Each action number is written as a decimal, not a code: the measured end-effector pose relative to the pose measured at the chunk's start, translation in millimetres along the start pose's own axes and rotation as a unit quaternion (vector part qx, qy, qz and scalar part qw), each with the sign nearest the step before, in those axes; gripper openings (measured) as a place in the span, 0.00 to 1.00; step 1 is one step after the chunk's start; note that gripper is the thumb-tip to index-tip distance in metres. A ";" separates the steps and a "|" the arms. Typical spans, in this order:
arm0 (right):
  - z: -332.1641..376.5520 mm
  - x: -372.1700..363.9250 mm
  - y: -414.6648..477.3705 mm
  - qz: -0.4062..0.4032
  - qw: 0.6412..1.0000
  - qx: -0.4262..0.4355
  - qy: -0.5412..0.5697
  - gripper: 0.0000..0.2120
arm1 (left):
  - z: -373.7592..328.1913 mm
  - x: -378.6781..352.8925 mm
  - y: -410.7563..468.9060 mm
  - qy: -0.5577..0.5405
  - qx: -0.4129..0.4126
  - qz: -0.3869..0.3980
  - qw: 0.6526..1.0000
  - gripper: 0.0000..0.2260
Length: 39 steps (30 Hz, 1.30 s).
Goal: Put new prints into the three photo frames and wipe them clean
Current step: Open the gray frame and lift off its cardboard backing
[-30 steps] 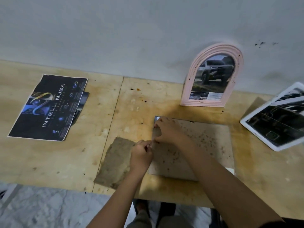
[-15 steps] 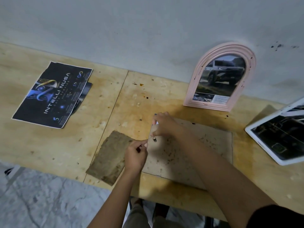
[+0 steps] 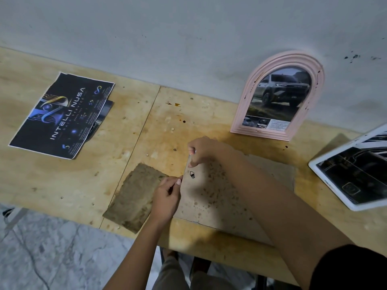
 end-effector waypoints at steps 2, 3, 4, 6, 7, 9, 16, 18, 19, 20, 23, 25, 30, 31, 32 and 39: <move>-0.6 -0.6 -3.0 -0.012 0.999 -0.001 -0.030 0.11 | -0.5 0.8 2.6 -0.012 -0.002 0.002 1.000 0.09; -1.3 -2.2 -3.5 -0.010 0.999 0.000 -0.038 0.10 | -0.1 1.0 3.7 -0.015 -0.002 -0.002 1.000 0.08; -1.5 -2.8 -5.1 -0.007 0.999 0.002 -0.036 0.09 | 0.2 0.8 4.6 -0.016 -0.001 -0.006 1.000 0.08; -4.5 -1.1 -8.3 -0.019 1.000 0.000 -0.005 0.05 | 0.2 -0.1 5.6 -0.009 0.003 -0.010 1.000 0.09; -9.1 1.1 -9.4 -0.039 0.999 -0.009 0.017 0.02 | 0.1 -0.7 5.8 -0.005 0.004 -0.012 1.000 0.09; -23.8 6.0 -14.0 -0.085 0.993 -0.041 0.064 0.04 | 0.4 -1.2 4.9 0.004 0.000 -0.018 1.000 0.08; -69.6 -17.3 -31.7 -0.129 0.977 -0.094 0.141 0.08 | 1.6 1.5 8.1 0.034 -0.005 -0.009 0.999 0.07; -68.7 -20.4 -33.8 -0.150 0.974 -0.091 0.141 0.10 | 0.8 0.7 9.0 0.049 -0.006 -0.004 0.999 0.07; -68.3 -20.3 -34.3 -0.161 0.972 -0.091 0.146 0.11 | 0.3 0.4 9.2 0.053 -0.006 -0.003 0.999 0.07; -67.2 -18.0 -35.4 -0.169 0.970 -0.089 0.154 0.11 | -0.5 0.2 9.5 0.055 -0.006 -0.002 0.998 0.08; -66.4 -12.9 -43.8 -0.165 0.954 -0.077 0.239 0.10 | -1.8 -1.1 6.7 0.061 -0.003 0.002 0.998 0.08; -63.1 -7.6 -50.4 -0.162 0.942 -0.063 0.287 0.08 | -1.4 0.0 6.0 0.055 -0.003 0.006 0.998 0.08; -54.5 2.0 -66.8 -0.176 0.936 -0.030 0.302 0.08 | 0.3 0.5 6.6 0.072 -0.019 0.015 0.997 0.08; -52.4 3.1 -70.3 -0.182 0.939 -0.023 0.292 0.08 | 0.7 0.4 7.0 0.079 -0.024 0.017 0.996 0.08; -49.4 4.4 -73.7 -0.187 0.941 -0.014 0.282 0.08 | 1.1 0.7 7.3 0.085 -0.030 0.018 0.996 0.08; -48.6 -2.0 -88.6 -0.223 0.939 0.019 0.261 0.09 | -0.8 -1.6 6.4 0.110 -0.042 0.011 0.993 0.07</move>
Point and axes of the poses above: each hand's wrist, its own y-axis towards the middle knuckle, its own x-axis out of the back of the hand, z = x × y, the point moved 2 cm from there along y, towards the middle knuckle, and after that the axes turned 1 degree about -x, right-handed, at the moved point
